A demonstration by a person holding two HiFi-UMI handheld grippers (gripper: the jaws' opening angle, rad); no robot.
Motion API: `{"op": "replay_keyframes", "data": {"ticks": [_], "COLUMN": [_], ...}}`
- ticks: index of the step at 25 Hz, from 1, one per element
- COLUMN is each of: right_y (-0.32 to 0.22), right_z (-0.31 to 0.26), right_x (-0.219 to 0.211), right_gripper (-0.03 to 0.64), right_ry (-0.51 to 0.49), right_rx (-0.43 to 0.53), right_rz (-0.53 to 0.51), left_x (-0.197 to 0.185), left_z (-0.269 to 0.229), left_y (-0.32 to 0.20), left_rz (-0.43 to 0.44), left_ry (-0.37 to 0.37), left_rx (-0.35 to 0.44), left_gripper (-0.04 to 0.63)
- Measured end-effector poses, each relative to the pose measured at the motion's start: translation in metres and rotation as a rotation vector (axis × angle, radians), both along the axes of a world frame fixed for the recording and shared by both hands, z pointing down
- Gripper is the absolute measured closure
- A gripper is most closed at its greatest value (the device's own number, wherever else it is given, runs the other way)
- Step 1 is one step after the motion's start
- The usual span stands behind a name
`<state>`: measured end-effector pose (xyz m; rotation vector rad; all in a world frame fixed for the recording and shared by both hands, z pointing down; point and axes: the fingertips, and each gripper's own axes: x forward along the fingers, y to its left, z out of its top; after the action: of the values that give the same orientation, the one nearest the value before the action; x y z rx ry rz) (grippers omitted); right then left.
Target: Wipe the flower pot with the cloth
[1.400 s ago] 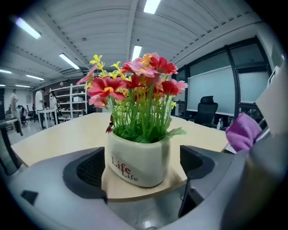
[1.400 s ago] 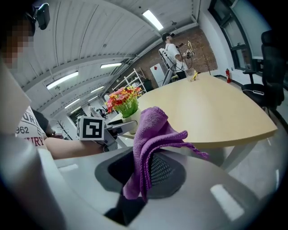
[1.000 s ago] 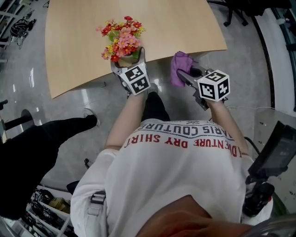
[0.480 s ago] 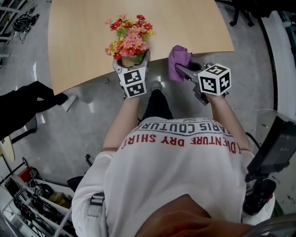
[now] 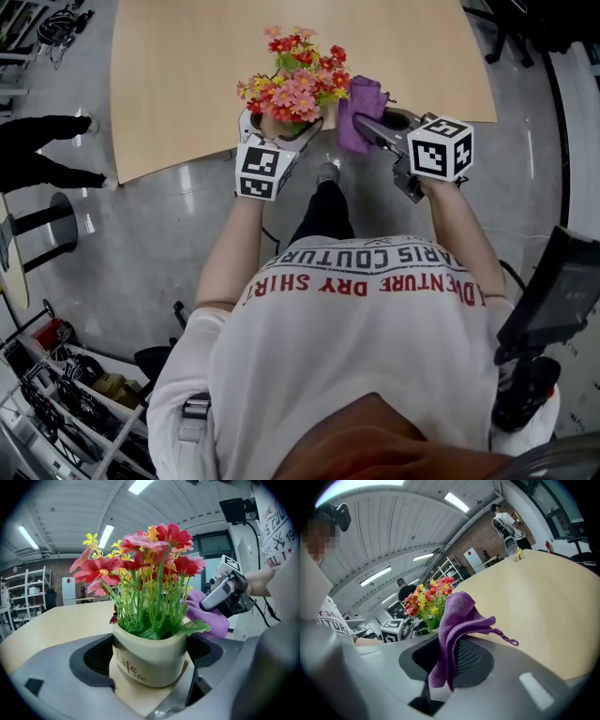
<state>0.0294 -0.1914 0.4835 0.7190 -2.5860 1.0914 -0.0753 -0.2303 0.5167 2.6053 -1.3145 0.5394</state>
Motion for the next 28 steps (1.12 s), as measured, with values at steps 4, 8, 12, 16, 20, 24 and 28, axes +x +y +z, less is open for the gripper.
{"op": "replay_keyframes", "data": {"ticks": [4, 8, 12, 16, 20, 24, 28], "right_y": [-0.012, -0.019, -0.022, -0.022, -0.024, -0.032, -0.034], "right_z": [-0.006, -0.011, -0.010, -0.006, 0.001, 0.027, 0.039], "right_x": [-0.013, -0.025, -0.035, -0.039, -0.043, -0.041, -0.042], "right_gripper": [0.561, 0.561, 0.561, 0.561, 0.563, 0.563, 0.563], "right_ry": [-0.008, -0.011, -0.008, 0.024, 0.061, 0.168, 0.290], "right_rx": [0.010, 0.020, 0.020, 0.023, 0.030, -0.009, -0.020], "right_rz": [-0.015, -0.028, -0.042, -0.056, -0.073, -0.085, -0.108], "left_x": [0.001, 0.001, -0.001, 0.000, -0.001, -0.001, -0.002], "left_z": [-0.006, -0.012, -0.016, -0.021, -0.024, -0.021, -0.024], "left_y": [0.000, 0.003, 0.005, 0.007, 0.008, 0.006, 0.007], "left_rz": [0.095, 0.134, 0.139, 0.144, 0.149, 0.149, 0.165], "left_ry": [0.003, 0.002, 0.008, 0.011, 0.013, 0.021, 0.014], "left_rx": [0.002, 0.008, 0.015, 0.019, 0.022, 0.027, 0.023], "left_gripper": [0.098, 0.098, 0.098, 0.098, 0.098, 0.098, 0.098]}}
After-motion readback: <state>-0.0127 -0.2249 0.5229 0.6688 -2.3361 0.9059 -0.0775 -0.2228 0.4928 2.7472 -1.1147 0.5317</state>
